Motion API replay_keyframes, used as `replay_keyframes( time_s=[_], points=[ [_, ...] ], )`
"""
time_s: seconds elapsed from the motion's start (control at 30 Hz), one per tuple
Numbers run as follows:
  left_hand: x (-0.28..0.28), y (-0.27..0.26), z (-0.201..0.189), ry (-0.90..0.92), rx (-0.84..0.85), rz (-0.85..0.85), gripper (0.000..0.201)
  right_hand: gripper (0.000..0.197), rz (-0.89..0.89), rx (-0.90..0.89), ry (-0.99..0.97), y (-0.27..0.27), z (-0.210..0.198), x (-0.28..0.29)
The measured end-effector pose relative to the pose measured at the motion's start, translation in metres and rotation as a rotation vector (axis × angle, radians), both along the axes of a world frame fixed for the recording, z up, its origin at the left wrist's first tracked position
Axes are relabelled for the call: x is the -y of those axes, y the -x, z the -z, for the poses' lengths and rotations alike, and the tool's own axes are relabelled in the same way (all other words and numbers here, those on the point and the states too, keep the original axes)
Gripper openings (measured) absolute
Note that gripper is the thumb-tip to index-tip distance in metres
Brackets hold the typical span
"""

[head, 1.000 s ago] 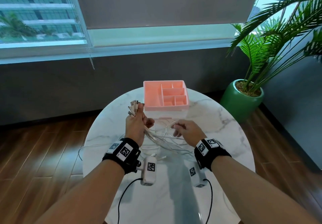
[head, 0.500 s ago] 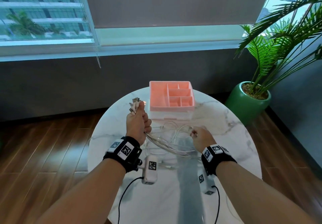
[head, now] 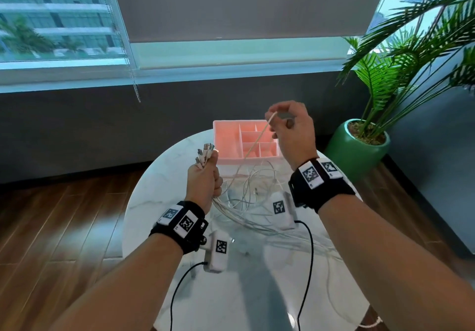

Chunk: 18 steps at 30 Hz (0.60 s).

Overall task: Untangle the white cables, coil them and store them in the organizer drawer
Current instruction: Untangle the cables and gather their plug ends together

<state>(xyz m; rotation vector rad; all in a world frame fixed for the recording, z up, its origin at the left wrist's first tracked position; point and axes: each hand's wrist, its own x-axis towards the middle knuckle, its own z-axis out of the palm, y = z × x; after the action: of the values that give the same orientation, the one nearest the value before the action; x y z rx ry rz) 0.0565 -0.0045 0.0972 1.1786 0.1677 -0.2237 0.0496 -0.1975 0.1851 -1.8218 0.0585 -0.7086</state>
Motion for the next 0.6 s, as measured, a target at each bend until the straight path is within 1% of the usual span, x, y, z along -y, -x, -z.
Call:
replay_keyframes(
  time_s=[0.03,0.07,0.1,0.13,0.17,0.23,0.3,0.4,0.43,0.5,0.6],
  points=[
    [0.000,-0.001,-0.001,-0.006,0.010,0.004,0.047,0.006,-0.064,-0.043,-0.051,0.001,-0.002,-0.006],
    [-0.001,-0.002,-0.002,-0.014,0.018,0.008,0.048,0.016,-0.121,-0.136,-0.100,0.001,-0.001,-0.009],
    [-0.002,-0.002,-0.002,-0.022,0.021,0.012,0.048,0.031,-0.166,-0.243,-0.115,0.003,0.003,-0.010],
    [-0.003,-0.001,-0.002,-0.032,0.022,0.020,0.047,0.039,-0.194,-0.343,-0.081,0.005,0.009,-0.010],
    [-0.003,-0.001,-0.001,-0.043,0.022,0.031,0.047,0.035,-0.205,-0.392,-0.013,0.007,0.017,-0.010],
    [-0.002,0.002,0.000,-0.051,0.025,0.050,0.044,0.009,-0.245,-0.412,0.173,0.013,0.031,-0.011],
    [-0.001,0.004,0.002,-0.047,0.023,0.067,0.040,0.034,-0.304,-0.428,0.331,0.020,0.046,-0.017],
    [0.003,0.006,0.005,-0.080,0.030,0.111,0.034,0.056,-0.395,-0.430,0.496,0.029,0.058,-0.036],
    [0.005,0.007,0.005,-0.102,0.035,0.129,0.030,0.060,-0.429,-0.434,0.516,0.031,0.061,-0.042],
    [0.007,0.008,0.006,-0.134,0.042,0.168,0.025,0.062,-0.467,-0.473,0.534,0.035,0.061,-0.054],
    [0.005,0.008,0.005,-0.104,0.037,0.209,0.021,0.065,-0.444,-0.495,0.550,0.037,0.067,-0.060]
  ],
)
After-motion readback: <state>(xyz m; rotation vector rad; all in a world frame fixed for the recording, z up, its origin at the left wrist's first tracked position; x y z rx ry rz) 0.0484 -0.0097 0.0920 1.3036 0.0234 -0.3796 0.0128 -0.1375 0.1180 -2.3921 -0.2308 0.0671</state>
